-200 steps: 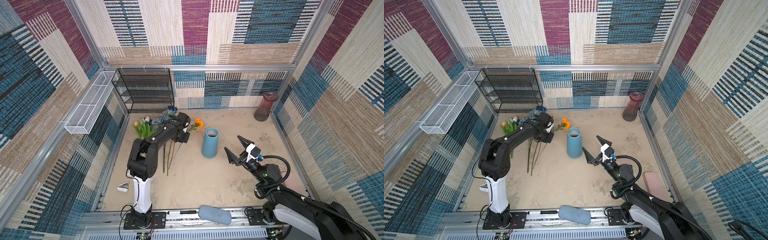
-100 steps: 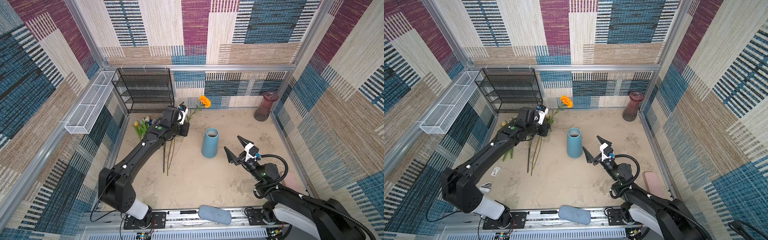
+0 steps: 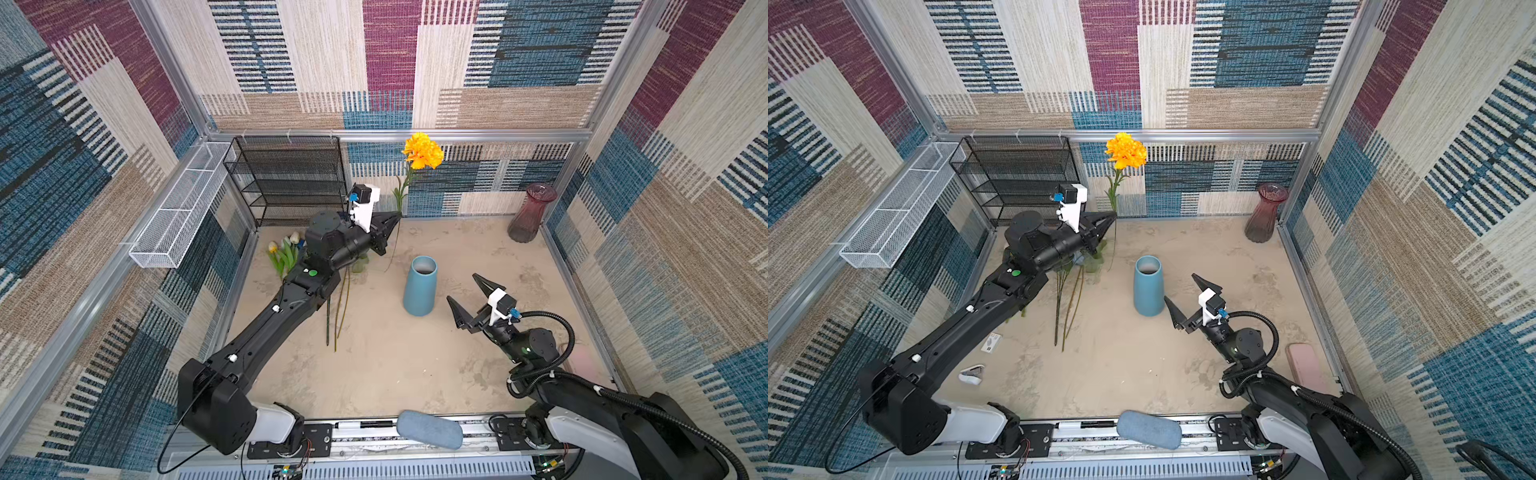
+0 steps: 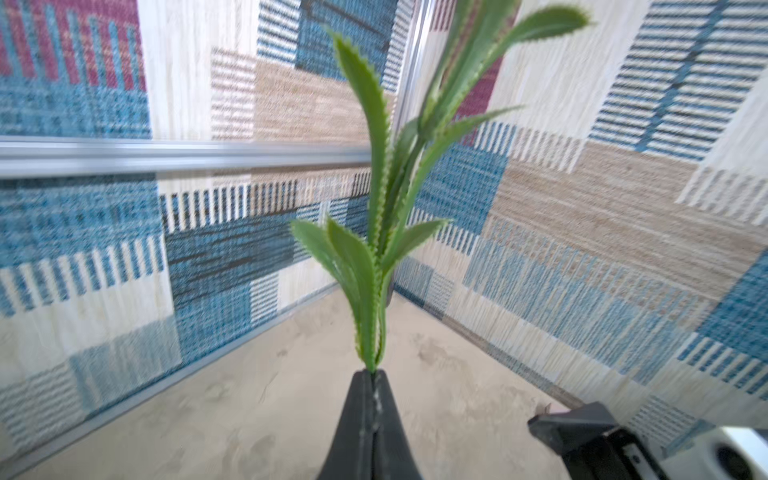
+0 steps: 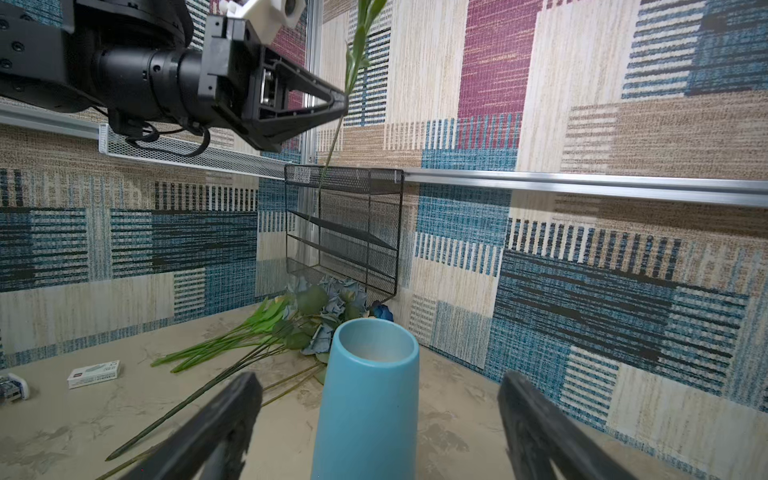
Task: Arrange the flowers into the vase
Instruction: 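Lift the orange marigold upright and carry it over the light-blue vase, then lower the marigold stem into the light-blue vase and open the left gripper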
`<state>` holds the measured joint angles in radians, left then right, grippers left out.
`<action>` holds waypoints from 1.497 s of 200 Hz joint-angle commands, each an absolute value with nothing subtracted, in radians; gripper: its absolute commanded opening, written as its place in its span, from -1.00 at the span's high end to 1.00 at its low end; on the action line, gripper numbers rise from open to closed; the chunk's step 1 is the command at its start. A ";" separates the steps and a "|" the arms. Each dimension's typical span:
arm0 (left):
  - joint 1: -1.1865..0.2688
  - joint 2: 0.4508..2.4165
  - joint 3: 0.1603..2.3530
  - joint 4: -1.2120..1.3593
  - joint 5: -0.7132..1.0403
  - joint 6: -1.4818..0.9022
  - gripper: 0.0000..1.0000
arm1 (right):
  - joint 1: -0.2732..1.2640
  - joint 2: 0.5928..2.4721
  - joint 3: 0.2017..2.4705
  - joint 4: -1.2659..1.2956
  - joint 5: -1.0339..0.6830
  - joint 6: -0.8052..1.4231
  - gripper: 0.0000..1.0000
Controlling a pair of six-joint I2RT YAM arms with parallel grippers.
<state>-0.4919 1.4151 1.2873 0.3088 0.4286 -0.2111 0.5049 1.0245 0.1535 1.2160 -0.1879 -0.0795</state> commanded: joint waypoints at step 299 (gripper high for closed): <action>-0.541 1.720 0.965 1.003 0.548 -0.393 0.97 | 0.507 1.214 0.196 1.266 -0.225 -0.102 -0.84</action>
